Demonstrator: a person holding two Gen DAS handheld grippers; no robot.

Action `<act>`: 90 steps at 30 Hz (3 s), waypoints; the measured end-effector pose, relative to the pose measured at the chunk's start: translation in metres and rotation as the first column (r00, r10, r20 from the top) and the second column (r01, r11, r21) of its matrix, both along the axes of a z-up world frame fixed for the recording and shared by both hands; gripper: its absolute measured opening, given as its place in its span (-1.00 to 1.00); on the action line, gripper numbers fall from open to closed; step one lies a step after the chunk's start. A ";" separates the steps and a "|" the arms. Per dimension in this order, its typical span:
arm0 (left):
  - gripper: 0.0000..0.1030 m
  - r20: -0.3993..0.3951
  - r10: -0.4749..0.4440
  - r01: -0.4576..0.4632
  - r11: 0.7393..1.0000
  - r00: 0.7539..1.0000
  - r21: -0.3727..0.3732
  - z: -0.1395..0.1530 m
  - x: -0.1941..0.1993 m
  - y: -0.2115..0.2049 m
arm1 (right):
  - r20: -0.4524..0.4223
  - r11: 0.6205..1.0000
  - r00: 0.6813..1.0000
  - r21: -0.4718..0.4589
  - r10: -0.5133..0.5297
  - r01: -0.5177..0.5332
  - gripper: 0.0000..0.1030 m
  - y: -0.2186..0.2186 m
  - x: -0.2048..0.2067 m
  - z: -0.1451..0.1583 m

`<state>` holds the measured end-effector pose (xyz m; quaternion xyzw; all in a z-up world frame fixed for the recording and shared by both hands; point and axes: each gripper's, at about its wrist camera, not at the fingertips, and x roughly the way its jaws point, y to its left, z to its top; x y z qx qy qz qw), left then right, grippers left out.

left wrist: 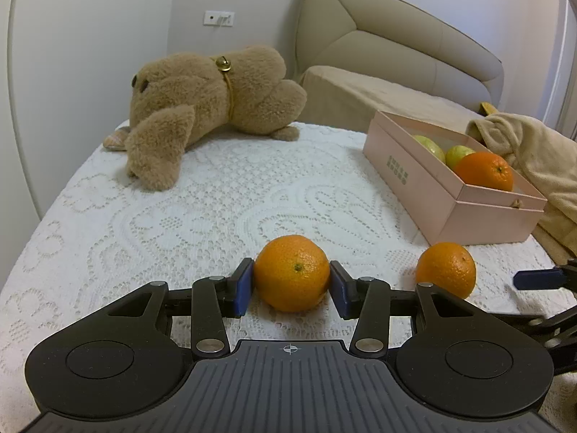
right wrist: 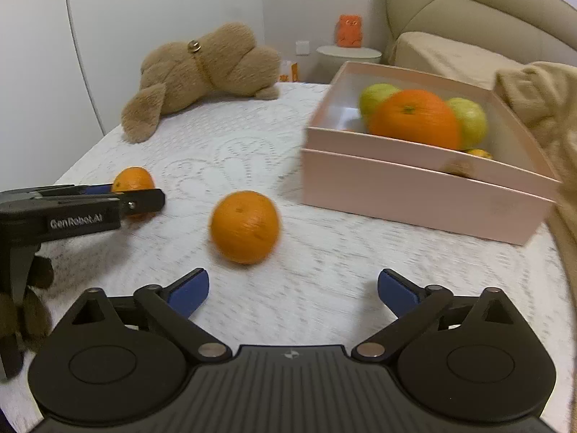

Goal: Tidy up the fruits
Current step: 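Close the right tool on another tangerine while the left tool holds its tangerine, then carry both tangerines over the pink box and open both tools to drop them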

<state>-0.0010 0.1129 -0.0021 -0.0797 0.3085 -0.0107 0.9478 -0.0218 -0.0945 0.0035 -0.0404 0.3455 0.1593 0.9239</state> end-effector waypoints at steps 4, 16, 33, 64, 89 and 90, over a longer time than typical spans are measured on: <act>-0.05 0.000 -0.001 0.001 1.000 1.000 -0.002 -0.001 -0.001 0.003 | 0.032 0.998 0.999 0.057 0.036 -0.038 0.86 -0.010 -0.007 0.007; -0.04 0.000 -0.002 0.002 1.000 1.000 0.004 -0.001 0.000 0.002 | 0.063 0.992 0.990 -0.005 0.128 -0.128 0.09 0.044 0.018 0.010; -0.04 -0.001 -0.003 0.003 1.000 1.000 0.011 -0.001 0.000 0.001 | 0.044 0.992 0.991 0.008 0.129 -0.129 -0.09 0.037 0.020 0.004; -0.06 0.423 -0.122 0.172 0.982 0.898 -0.082 0.211 0.073 -0.029 | 0.392 0.993 0.918 0.117 -0.067 0.022 -0.10 -0.031 0.053 0.230; -0.01 0.119 -0.205 0.210 0.977 0.972 -0.034 0.094 0.116 -0.058 | -0.038 0.962 0.970 0.124 -0.241 0.244 -0.09 -0.094 0.160 0.090; -0.01 0.119 -0.203 0.208 0.977 0.972 -0.035 0.092 0.107 -0.058 | -0.054 0.960 0.969 0.128 -0.243 0.248 -0.08 -0.092 0.163 0.084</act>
